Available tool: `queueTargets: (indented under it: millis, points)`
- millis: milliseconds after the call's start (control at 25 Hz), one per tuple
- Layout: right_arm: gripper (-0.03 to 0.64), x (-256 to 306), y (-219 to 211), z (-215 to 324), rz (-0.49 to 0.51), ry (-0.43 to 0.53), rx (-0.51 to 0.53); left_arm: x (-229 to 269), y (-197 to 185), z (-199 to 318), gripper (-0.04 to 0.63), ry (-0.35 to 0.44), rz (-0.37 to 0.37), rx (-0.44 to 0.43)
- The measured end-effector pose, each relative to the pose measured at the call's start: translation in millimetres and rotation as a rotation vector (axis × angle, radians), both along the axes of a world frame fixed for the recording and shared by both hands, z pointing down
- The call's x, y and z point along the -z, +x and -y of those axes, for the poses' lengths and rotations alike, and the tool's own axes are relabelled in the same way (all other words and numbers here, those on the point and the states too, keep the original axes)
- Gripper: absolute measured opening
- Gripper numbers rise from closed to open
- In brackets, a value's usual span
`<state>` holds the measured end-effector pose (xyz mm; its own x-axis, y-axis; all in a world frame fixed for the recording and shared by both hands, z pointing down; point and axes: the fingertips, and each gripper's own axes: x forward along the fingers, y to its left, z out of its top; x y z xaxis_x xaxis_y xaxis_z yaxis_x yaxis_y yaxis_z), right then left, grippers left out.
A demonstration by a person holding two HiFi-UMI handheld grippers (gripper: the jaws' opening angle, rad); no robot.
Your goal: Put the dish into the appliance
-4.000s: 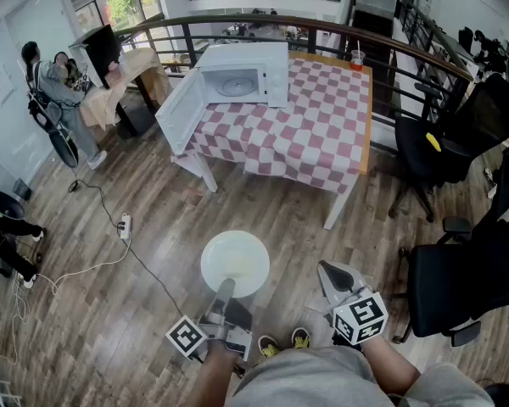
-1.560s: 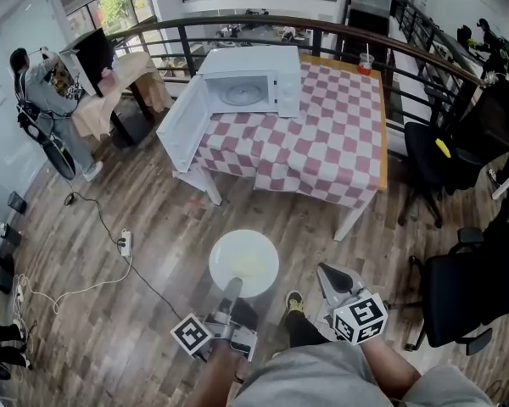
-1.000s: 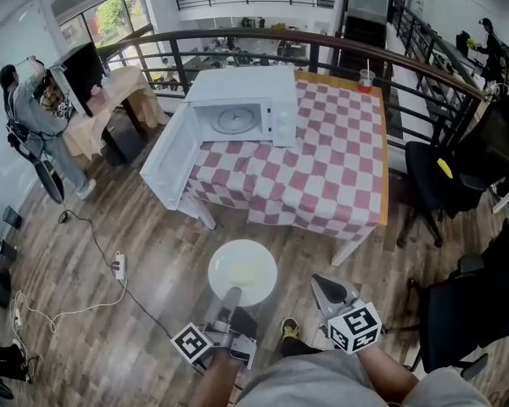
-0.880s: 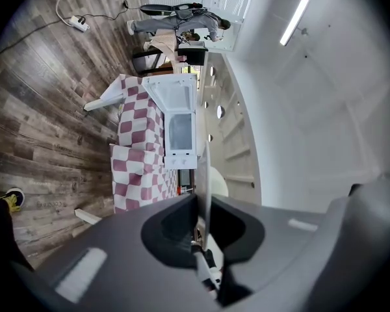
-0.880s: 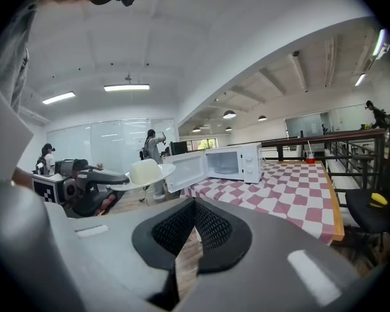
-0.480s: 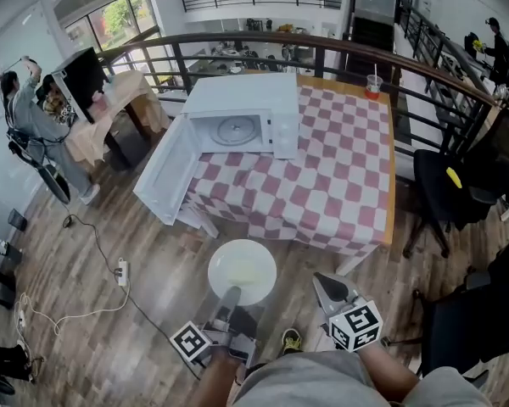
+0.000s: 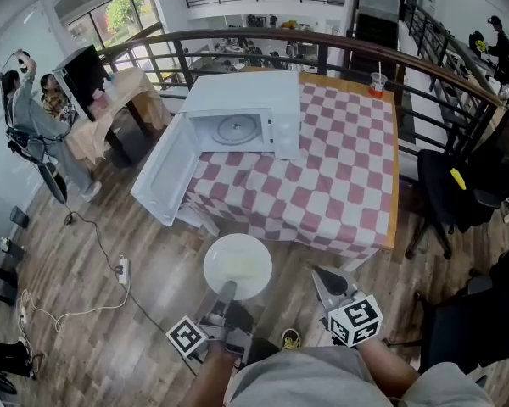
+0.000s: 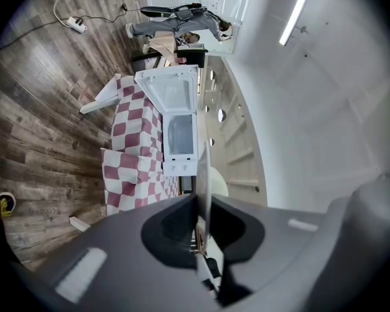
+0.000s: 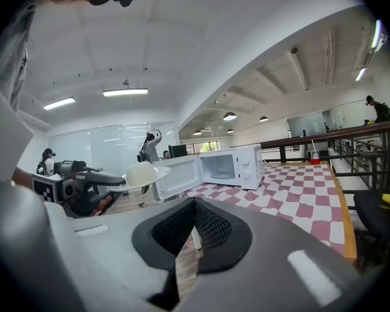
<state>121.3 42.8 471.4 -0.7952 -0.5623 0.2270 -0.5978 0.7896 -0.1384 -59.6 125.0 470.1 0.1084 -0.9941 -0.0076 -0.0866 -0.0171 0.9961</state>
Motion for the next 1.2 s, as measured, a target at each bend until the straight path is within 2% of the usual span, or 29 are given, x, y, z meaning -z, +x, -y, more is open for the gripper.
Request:
queueTargets:
  millis: [560,1000,1200]
  points:
    - [-0.002,-4.1,2.9,6.1,0.016,-0.009,0.024,4.3,7.2,2.4,0.028,-0.001,0.013,0.027]
    - [-0.003,-5.7,8.5,5.9,0.034,-0.006,0.001,8.4,10.5,6.1,0.028,0.008,0.035,0.003]
    - [-0.003,-6.0,0.0,8.1,0.027,-0.006,-0.002,6.8,3.5,13.7,0.028,0.017,0.020,0.001]
